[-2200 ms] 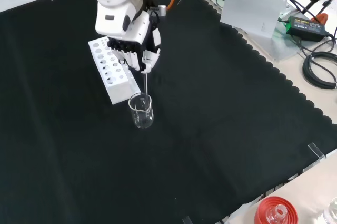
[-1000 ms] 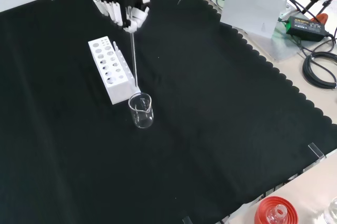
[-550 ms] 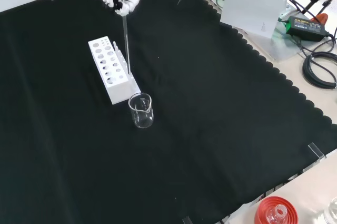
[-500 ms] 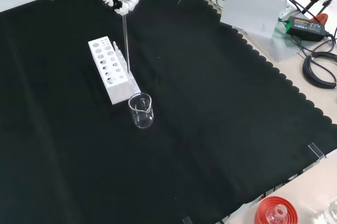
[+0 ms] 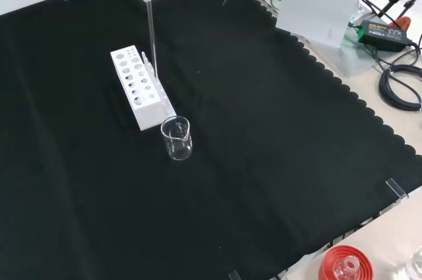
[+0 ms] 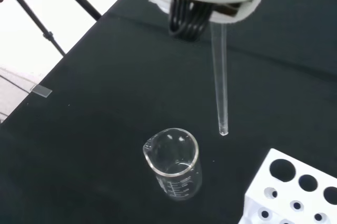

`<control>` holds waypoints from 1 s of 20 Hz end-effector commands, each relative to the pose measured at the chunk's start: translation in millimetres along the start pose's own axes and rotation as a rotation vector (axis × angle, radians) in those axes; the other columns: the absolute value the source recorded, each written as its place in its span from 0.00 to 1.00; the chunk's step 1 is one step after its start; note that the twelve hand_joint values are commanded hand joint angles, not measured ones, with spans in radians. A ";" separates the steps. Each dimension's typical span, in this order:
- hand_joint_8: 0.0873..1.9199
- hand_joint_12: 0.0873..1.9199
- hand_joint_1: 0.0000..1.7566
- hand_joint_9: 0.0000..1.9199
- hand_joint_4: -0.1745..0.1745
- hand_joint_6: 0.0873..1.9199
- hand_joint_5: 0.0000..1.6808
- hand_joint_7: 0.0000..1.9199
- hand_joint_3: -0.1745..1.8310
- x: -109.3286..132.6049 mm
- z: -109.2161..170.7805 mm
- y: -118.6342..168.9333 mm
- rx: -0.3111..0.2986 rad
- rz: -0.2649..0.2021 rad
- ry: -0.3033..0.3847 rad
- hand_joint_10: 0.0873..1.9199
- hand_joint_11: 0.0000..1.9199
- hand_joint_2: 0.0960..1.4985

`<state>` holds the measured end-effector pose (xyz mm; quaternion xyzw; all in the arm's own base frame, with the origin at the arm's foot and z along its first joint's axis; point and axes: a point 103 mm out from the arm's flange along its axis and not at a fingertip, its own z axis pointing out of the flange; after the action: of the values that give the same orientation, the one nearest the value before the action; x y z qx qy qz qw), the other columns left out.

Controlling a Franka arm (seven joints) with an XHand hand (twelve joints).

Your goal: Put the glass rod back on the white test tube rack.

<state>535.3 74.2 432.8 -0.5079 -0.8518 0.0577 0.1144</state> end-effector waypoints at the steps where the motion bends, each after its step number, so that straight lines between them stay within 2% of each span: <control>1: 0.44 0.35 0.75 0.85 0.00 0.37 0.67 0.68 0.47 -17.5 -6.3 -14.1 -0.022 0.036 0.017 0.26 0.79 0.38; 6: 0.44 0.35 0.75 0.85 0.00 0.37 0.67 0.68 0.47 -22.7 -8.2 -17.6 -0.016 0.056 0.000 0.26 0.79 0.38; 20: 0.44 0.35 0.75 0.85 0.00 0.37 0.67 0.68 0.47 -47.8 -7.0 -36.0 -0.016 0.111 0.017 0.26 0.79 0.38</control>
<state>531.7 21.1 441.9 -0.5495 -0.8261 0.0525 0.1131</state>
